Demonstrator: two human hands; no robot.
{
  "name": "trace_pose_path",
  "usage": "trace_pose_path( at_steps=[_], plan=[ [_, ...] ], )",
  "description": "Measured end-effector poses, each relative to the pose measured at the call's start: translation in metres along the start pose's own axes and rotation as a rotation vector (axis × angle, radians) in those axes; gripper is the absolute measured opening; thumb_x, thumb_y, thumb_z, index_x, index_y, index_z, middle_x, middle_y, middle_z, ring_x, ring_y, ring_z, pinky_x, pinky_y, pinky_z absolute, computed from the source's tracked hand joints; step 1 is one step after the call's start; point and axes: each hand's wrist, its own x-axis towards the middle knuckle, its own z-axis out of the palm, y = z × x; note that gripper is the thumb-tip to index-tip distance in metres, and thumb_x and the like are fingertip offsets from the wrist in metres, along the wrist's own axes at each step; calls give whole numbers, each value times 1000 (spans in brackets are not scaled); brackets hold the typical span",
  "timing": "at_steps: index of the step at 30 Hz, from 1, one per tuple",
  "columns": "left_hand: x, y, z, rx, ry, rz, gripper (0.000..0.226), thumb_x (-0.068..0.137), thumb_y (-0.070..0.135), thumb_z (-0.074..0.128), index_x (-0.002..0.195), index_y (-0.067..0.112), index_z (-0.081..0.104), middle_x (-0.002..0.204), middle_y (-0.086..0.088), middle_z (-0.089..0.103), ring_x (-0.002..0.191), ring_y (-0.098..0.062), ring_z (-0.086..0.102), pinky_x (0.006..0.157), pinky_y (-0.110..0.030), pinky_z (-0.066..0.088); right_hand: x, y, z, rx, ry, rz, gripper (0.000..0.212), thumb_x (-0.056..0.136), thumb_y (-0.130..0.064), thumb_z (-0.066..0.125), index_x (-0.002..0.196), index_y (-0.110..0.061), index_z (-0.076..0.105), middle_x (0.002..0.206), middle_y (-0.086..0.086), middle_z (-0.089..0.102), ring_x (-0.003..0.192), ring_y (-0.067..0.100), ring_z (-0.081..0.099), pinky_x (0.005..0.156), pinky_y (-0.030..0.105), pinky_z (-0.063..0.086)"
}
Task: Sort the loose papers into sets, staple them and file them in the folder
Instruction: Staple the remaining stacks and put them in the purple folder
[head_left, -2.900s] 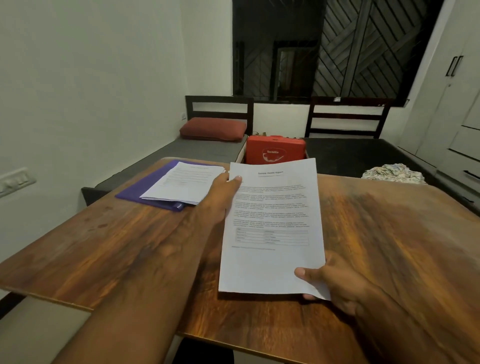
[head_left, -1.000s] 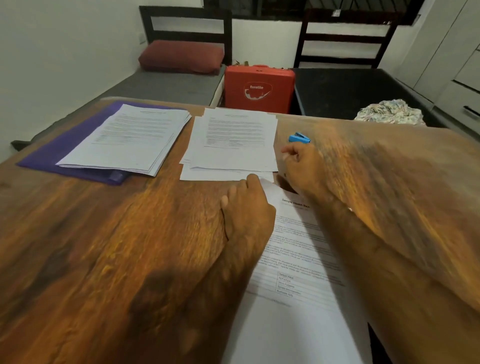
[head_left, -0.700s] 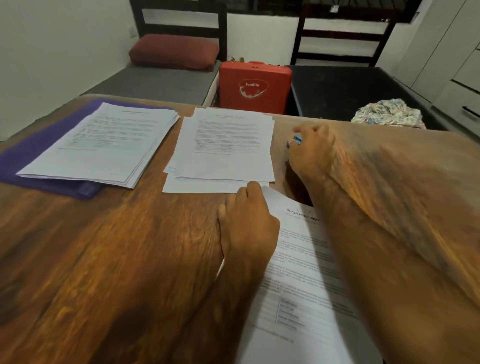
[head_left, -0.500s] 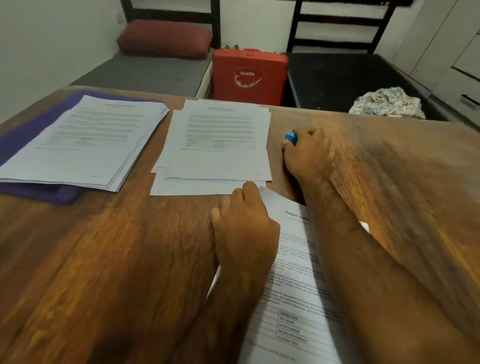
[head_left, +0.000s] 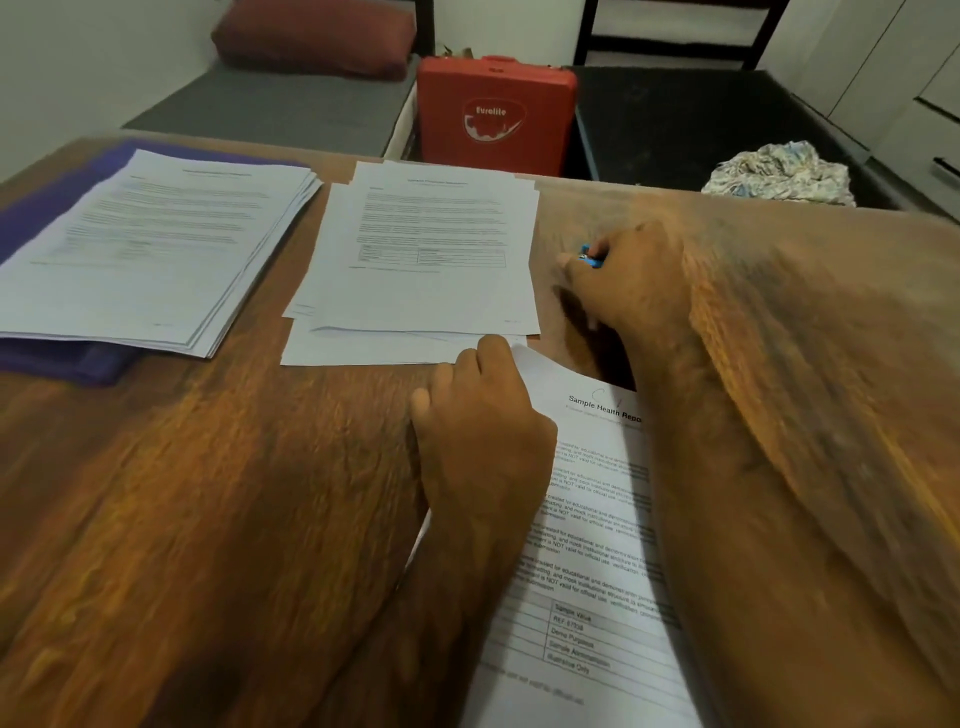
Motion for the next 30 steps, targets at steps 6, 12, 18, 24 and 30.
trace_pose_path(
  at_steps=[6,12,18,24,30],
  plan=[
    [0,1,-1,-3,-4,7,41,90,24,29,92,6,66,72,-10,65,60,-26,57,61,-37,47,2,4,-19,57,-214,-106,25,107,-39,53,129,-29,54,125,-3,61,85,6,60,66,10,48],
    [0,2,-2,-1,-12,-11,35,88,20,34,93,6,65,72,-8,65,61,-26,57,61,-37,47,-2,4,-15,120,-213,-71,36,105,-40,56,136,-22,57,120,-2,61,95,15,63,92,29,55],
    [0,3,-2,-18,-3,-13,41,88,23,27,93,7,64,72,-7,64,61,-25,55,62,-37,43,-4,1,-4,0,-26,-75,32,100,-47,64,113,-18,71,102,1,72,90,19,68,94,36,57],
    [0,5,-6,41,-26,19,41,84,22,27,92,8,64,72,-7,65,62,-26,57,63,-35,38,-13,11,-30,-69,-138,-173,46,92,-36,77,135,-21,67,132,5,64,106,15,54,91,23,41],
    [7,10,-22,43,-279,-114,28,97,20,55,124,15,53,120,-4,65,105,-25,58,95,-41,41,-30,14,-27,-1,-95,-204,59,67,-62,79,117,-31,73,121,-3,69,109,17,63,99,29,53]
  ],
)
